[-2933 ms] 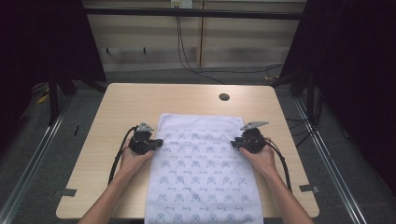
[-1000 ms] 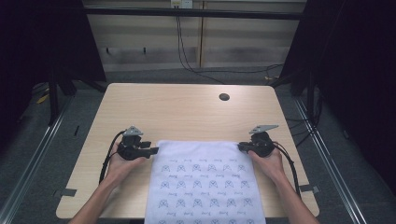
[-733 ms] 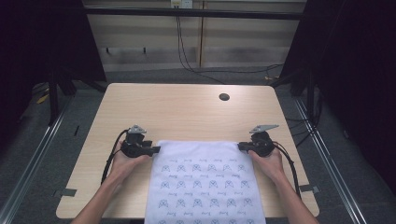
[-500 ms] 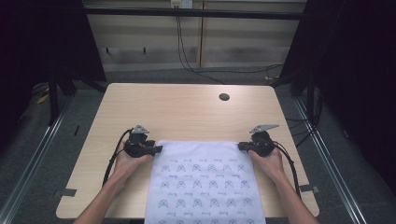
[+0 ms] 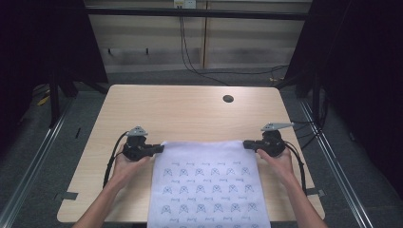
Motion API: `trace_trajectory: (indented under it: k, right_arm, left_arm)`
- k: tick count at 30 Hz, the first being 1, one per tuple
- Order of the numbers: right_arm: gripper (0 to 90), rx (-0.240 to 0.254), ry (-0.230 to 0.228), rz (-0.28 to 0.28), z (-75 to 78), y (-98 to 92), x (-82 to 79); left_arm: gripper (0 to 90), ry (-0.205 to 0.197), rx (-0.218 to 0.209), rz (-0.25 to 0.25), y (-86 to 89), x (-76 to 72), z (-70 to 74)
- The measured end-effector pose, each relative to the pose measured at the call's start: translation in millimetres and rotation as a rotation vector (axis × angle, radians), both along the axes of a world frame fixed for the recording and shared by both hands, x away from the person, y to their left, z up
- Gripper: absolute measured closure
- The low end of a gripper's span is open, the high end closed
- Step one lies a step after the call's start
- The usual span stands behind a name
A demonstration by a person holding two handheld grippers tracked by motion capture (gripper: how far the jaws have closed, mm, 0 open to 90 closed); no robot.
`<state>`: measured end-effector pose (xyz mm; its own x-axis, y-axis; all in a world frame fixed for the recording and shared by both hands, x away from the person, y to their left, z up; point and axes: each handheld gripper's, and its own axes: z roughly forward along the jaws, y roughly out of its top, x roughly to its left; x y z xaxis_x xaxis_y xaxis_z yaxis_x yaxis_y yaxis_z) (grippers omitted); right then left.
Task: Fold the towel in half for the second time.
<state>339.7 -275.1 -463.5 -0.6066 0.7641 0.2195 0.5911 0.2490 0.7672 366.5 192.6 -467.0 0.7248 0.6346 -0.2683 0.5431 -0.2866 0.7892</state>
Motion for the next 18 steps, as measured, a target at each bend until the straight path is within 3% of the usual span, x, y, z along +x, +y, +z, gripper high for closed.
trace_trajectory:
  k: [4, 6, 8, 10, 14, 16, 18]
  right_arm:
    - [84.7, 0.031, -0.061, -0.012, 31.2, -2.2, 13.1]
    - [84.7, 0.050, -0.099, -0.020, 50.5, -4.6, 21.2]
    - [84.6, 0.057, -0.128, -0.033, 70.1, -7.1, 32.1]
    - [84.6, 0.032, -0.151, -0.043, 91.2, -7.1, 43.7]
    - [84.5, 0.034, -0.203, -0.063, 131.3, -7.8, 63.9]
    - [84.5, 0.029, -0.226, -0.082, 147.2, -9.7, 71.7]
    - [84.5, 0.039, -0.248, -0.094, 161.5, -12.5, 76.1]
  left_arm:
    - [86.8, -0.058, -0.028, 0.013, 0.9, 12.4, 30.4]
    - [86.7, -0.105, -0.030, 0.039, 3.0, 20.7, 48.0]
    - [86.8, -0.129, -0.058, 0.068, 5.6, 33.1, 65.3]
    - [86.7, -0.149, -0.074, 0.082, 5.3, 46.5, 82.0]
    - [86.8, -0.204, -0.073, 0.094, -0.8, 67.6, 117.4]
    - [86.8, -0.230, -0.093, 0.105, -1.3, 73.4, 135.5]
    - [86.8, -0.249, -0.148, 0.113, -0.6, 75.2, 151.1]
